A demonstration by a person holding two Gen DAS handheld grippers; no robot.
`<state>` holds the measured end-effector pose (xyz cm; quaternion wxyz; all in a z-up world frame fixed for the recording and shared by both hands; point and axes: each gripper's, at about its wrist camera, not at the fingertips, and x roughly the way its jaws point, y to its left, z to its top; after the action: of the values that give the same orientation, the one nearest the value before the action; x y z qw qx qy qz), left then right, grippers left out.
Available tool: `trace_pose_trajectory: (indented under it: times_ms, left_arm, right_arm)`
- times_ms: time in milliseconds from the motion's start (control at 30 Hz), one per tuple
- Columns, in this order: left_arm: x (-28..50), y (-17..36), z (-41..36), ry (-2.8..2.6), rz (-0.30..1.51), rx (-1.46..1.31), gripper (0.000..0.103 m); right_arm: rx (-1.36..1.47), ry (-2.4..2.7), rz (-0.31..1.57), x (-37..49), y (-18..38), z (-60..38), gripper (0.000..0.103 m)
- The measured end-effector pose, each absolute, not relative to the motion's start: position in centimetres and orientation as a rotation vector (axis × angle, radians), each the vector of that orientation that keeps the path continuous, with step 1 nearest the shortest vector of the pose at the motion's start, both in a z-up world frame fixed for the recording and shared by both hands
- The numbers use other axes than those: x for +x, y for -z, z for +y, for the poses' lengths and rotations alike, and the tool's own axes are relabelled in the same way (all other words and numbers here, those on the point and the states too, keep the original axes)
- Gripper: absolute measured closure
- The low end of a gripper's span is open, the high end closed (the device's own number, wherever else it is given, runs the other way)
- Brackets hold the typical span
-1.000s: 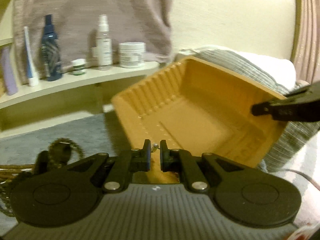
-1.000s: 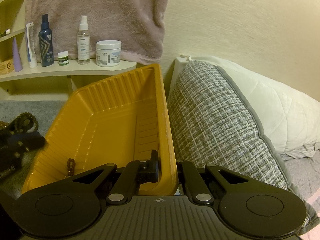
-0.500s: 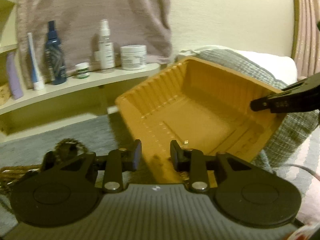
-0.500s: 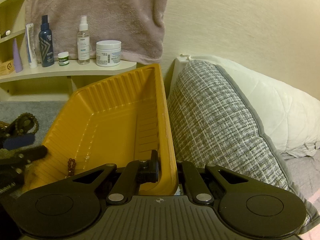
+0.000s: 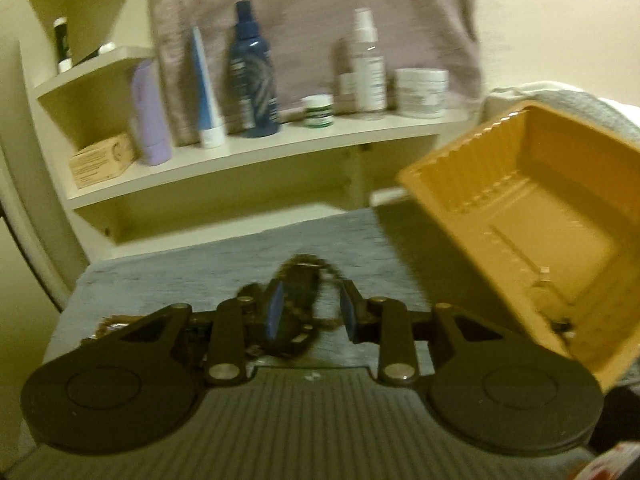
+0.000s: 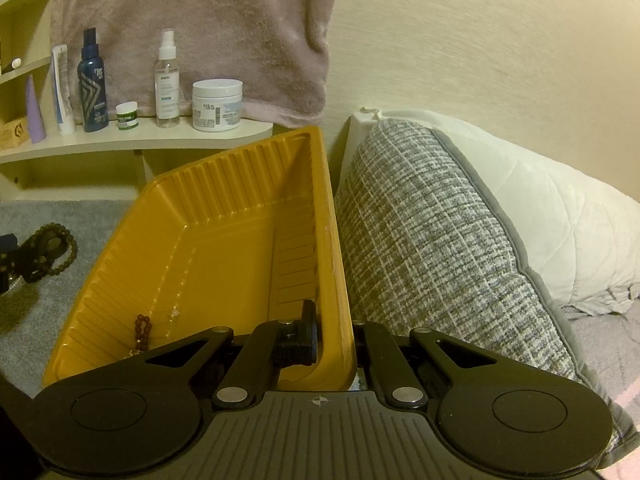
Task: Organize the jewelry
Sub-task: 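Grasp the dark bead bracelet in the pile with the left tool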
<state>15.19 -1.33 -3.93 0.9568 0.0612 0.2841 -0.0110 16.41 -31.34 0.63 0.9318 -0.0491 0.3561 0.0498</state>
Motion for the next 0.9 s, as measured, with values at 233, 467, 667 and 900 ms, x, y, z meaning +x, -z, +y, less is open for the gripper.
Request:
trace_pose_trajectory:
  times_ms: [233, 467, 667, 900]
  left_arm:
    - [17.0, 4.8, -0.1, 0.008, 0.606, 0.113, 0.08]
    - [17.9, 5.6, 0.2, 0.007, 0.636, 0.096, 0.088]
    - [18.2, 5.7, 0.5, 0.02, 0.659, 0.044, 0.096]
    - [17.0, 4.4, 0.2, 0.028, 0.608, 0.041, 0.097]
  right_arm:
    - [-0.102, -0.101, 0.733, 16.5, -0.6, -31.3, 0.099]
    - [-0.106, -0.101, 0.734, 16.6, -0.5, -31.4, 0.099]
    - [-0.106, -0.101, 0.733, 16.6, -0.5, -31.4, 0.099]
    - [-0.106, -0.101, 0.734, 16.6, -0.5, -31.3, 0.099]
